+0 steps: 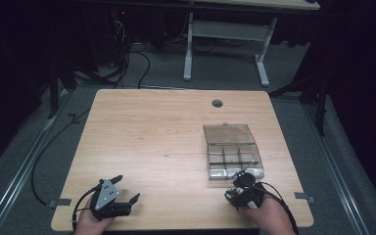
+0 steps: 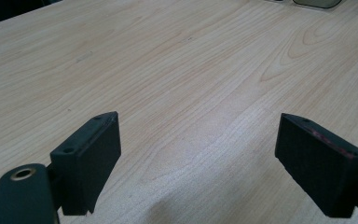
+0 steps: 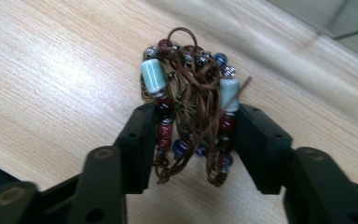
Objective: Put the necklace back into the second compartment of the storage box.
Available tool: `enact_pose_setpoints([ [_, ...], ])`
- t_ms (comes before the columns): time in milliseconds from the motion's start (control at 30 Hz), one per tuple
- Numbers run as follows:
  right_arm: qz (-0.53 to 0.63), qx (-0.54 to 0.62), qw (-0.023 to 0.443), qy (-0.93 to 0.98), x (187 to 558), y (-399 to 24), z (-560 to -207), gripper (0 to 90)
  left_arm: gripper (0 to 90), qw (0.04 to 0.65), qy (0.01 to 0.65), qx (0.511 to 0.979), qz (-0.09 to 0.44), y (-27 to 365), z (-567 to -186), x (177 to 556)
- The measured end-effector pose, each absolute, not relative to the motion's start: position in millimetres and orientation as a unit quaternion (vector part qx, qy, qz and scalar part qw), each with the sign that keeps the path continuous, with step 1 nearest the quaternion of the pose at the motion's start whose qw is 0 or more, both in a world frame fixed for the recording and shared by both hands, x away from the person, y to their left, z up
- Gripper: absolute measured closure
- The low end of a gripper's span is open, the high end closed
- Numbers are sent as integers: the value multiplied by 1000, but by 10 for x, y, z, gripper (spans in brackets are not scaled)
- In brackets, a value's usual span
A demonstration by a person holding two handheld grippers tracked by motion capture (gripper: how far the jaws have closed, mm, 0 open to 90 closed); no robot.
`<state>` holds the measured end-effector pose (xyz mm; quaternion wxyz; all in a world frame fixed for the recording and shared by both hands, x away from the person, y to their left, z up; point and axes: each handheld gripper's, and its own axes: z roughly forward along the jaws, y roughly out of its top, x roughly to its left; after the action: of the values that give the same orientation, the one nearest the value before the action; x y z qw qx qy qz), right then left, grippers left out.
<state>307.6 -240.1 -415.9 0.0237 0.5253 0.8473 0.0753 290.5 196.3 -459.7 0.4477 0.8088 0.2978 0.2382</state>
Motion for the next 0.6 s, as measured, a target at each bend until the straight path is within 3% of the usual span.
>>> enact_pose_setpoints([
  [167,67,517,30,853,3072,-2423,-4151,638,148,447,298,809,238,1962,-4597,2905],
  [267,67,511,33,856,3072,-2420,-4152,647,148,447,298,809,238,1962,-4597,2905],
  [300,66,507,34,859,3072,-2417,-4152,723,148,447,298,809,238,1962,-4597,2905],
  [333,63,501,36,862,3066,-2413,-4149,738,148,447,298,809,238,1962,-4597,2905],
  [600,70,504,32,860,3082,-2435,-4141,746,148,448,298,809,238,1964,-4596,2905],
])
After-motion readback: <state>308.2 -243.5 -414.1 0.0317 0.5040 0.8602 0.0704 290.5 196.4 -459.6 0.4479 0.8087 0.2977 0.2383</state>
